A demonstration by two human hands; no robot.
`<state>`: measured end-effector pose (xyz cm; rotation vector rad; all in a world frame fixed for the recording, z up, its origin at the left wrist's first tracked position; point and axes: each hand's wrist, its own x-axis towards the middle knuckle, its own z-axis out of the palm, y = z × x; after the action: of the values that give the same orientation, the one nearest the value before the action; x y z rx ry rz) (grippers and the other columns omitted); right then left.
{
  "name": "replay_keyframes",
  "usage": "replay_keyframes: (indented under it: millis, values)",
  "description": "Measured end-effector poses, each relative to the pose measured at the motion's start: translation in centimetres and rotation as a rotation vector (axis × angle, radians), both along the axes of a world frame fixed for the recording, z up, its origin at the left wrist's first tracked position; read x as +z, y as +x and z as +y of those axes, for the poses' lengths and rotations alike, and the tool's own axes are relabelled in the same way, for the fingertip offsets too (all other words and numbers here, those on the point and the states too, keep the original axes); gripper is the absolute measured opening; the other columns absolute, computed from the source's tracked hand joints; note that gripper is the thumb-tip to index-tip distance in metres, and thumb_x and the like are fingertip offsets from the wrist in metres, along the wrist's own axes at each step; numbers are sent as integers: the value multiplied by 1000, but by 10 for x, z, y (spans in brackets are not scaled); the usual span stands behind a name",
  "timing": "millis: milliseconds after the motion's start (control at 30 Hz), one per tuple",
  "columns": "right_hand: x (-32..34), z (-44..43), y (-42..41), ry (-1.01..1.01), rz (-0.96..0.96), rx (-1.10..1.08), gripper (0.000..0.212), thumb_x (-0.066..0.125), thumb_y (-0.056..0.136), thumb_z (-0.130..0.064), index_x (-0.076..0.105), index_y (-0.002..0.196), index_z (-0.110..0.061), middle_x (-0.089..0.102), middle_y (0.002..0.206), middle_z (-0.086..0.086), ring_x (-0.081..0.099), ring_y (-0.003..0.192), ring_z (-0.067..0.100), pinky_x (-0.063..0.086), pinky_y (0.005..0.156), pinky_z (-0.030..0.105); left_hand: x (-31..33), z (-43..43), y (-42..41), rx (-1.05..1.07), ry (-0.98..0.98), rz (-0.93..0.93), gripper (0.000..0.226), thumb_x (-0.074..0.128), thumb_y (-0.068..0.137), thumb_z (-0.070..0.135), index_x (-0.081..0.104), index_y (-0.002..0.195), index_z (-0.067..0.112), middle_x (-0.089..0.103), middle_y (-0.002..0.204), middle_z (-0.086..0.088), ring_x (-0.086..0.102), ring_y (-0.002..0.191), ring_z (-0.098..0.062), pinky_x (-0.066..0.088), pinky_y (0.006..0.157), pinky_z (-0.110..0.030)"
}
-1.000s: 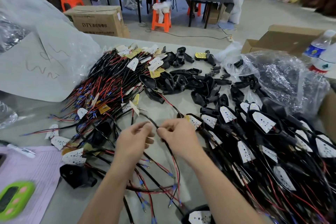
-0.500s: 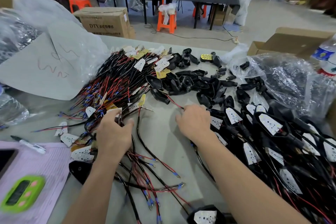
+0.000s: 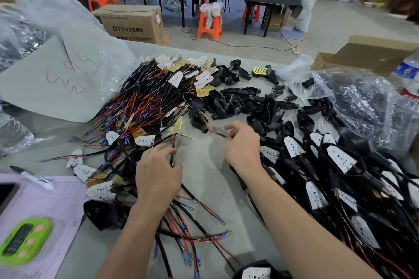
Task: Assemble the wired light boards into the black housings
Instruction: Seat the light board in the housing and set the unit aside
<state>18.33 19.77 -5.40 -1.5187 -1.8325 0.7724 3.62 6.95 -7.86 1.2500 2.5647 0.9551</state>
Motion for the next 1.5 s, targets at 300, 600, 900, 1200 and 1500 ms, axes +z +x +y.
replay_keyframes:
  millis: [300, 600, 900, 1200, 1500]
  values:
    - [4, -81, -42, -53, 150, 471, 11, 69, 86, -16, 76, 88, -24, 73, 78, -10, 65, 72, 3, 52, 67, 22, 12, -5, 0, 382, 552, -253, 57, 65, 93, 28, 45, 145, 34, 63, 132, 7, 58, 118, -15, 47, 101, -38]
    - [-15, -81, -48, 93, -584, 475, 19, 68, 86, -30, 56, 82, -16, 68, 96, 11, 68, 94, 34, 37, 66, 32, 4, -24, -7, 351, 367, -142, 57, 64, 82, -3, 58, 135, 20, 55, 140, -6, 45, 131, -27, 37, 103, -34]
    - [23, -53, -26, 9, -174, 239, 18, 56, 91, -31, 62, 79, -19, 72, 80, 0, 67, 79, 24, 49, 70, 30, 24, -14, 23, 15, 236, -269, 20, 68, 94, 24, 74, 110, 33, 72, 91, 11, 65, 87, -12, 50, 80, -31]
    - [63, -22, 27, -176, 672, 205, 12, 58, 91, 1, 62, 90, -10, 68, 68, 11, 56, 48, 18, 41, 44, 22, 13, 15, 71, -397, 186, -972, 29, 55, 101, 3, 76, 85, 14, 37, 50, 9, 29, 45, -7, 24, 46, -21]
    - [64, -13, 76, -242, 688, 155, 21, 55, 96, 7, 65, 85, -7, 69, 70, 13, 62, 55, 20, 50, 50, 23, 30, 70, 2, -234, 107, -964, 47, 78, 84, 31, 67, 130, 34, 68, 122, 9, 67, 104, -12, 48, 83, -27]
